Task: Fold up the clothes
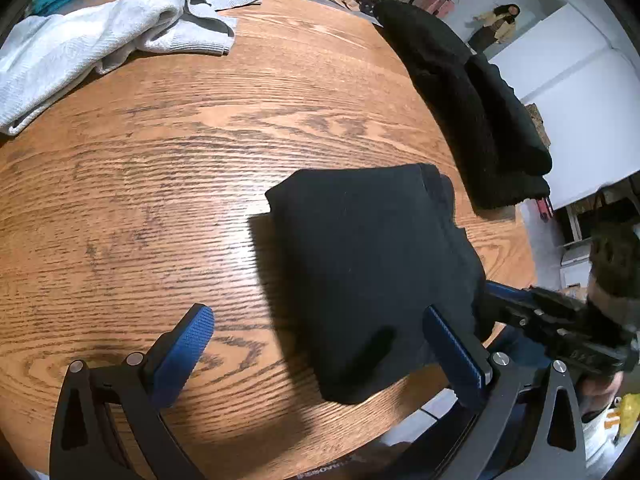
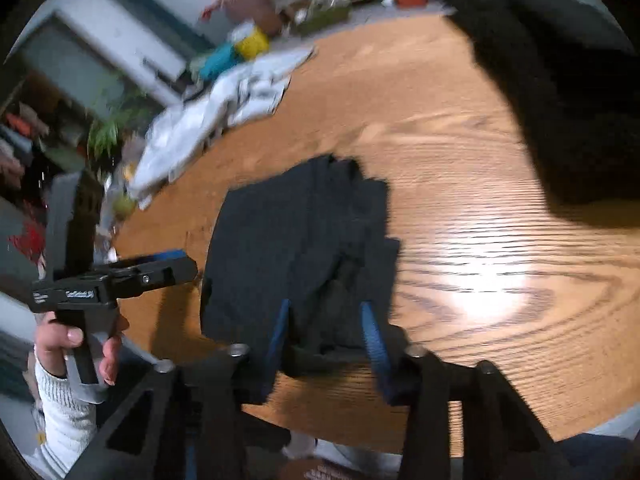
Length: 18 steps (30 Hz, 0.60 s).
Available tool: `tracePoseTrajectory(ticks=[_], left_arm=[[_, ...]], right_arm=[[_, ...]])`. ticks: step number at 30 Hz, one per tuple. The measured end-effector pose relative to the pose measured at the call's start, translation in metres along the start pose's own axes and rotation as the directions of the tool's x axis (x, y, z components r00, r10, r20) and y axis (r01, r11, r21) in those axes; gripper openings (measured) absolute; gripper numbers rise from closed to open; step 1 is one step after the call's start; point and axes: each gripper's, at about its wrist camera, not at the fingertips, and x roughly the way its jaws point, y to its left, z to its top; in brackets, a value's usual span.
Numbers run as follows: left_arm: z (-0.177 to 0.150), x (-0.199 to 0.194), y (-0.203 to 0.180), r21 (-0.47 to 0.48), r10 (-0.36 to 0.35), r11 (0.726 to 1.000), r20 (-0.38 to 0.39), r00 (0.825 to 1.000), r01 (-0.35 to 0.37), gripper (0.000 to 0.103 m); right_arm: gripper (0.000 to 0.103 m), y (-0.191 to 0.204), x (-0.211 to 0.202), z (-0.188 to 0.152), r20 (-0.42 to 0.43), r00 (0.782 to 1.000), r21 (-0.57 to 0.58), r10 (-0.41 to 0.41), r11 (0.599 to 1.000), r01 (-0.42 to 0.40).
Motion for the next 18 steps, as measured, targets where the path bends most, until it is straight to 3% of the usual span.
tracePoseTrajectory(ticks=[2, 4, 5, 8, 10, 11, 12, 14, 15, 18], left_arm=[[-0.004, -0.004, 0.002, -0.002, -0.008, 1.000, -0.005, 1.000, 0.008, 0.103], [-0.012, -0.005, 0.003, 0.001, -0.014, 1.000, -0.020, 1.000, 0.014, 0.103], [-0.014, -0.005, 0.005, 0.003, -0.014, 1.000, -0.033, 0.999, 0.014, 0.103], [-0.021, 0.000, 0.007, 0.023, -0.002, 1.000, -0.082, 0.997, 0.004, 0.103], [-0.024, 0.007, 0.006, 0.050, 0.024, 0.999, -0.111, 0.993, -0.019, 0.103], [-0.025, 0.011, 0.005, 0.062, 0.037, 0.998, -0.123, 0.992, -0.030, 0.103], [-0.027, 0.014, 0.005, 0.071, 0.047, 0.997, -0.132, 0.990, -0.038, 0.103], [-0.030, 0.018, 0.005, 0.083, 0.064, 0.995, -0.146, 0.987, -0.052, 0.103], [-0.030, 0.019, 0.005, 0.082, 0.063, 0.995, -0.151, 0.987, -0.051, 0.103], [-0.031, 0.021, 0.006, 0.086, 0.058, 0.995, -0.159, 0.986, -0.044, 0.103]], right_arm=[[0.030, 0.012, -0.013, 0.004, 0.031, 0.999, -0.038, 0.014, 0.999, -0.013], [0.040, 0.022, -0.029, 0.006, 0.080, 0.997, -0.072, -0.024, 0.997, 0.029], [0.050, 0.024, -0.028, 0.006, 0.067, 0.997, -0.076, -0.035, 0.996, 0.040], [0.050, 0.023, -0.007, 0.007, -0.031, 0.997, -0.070, -0.072, 0.995, 0.069], [0.036, 0.021, 0.016, 0.008, -0.089, 0.991, -0.078, -0.095, 0.993, 0.089], [0.019, 0.019, 0.023, 0.009, -0.109, 0.990, -0.083, -0.092, 0.993, 0.083], [0.012, 0.018, 0.025, 0.011, -0.108, 0.991, -0.084, -0.077, 0.994, 0.068], [0.010, 0.021, 0.015, 0.015, -0.064, 0.997, -0.099, -0.040, 0.995, 0.034], [0.003, 0.021, 0.009, 0.017, -0.048, 0.999, -0.104, -0.027, 0.994, 0.022], [0.003, 0.020, -0.002, 0.021, -0.013, 1.000, -0.116, -0.002, 0.993, 0.001]])
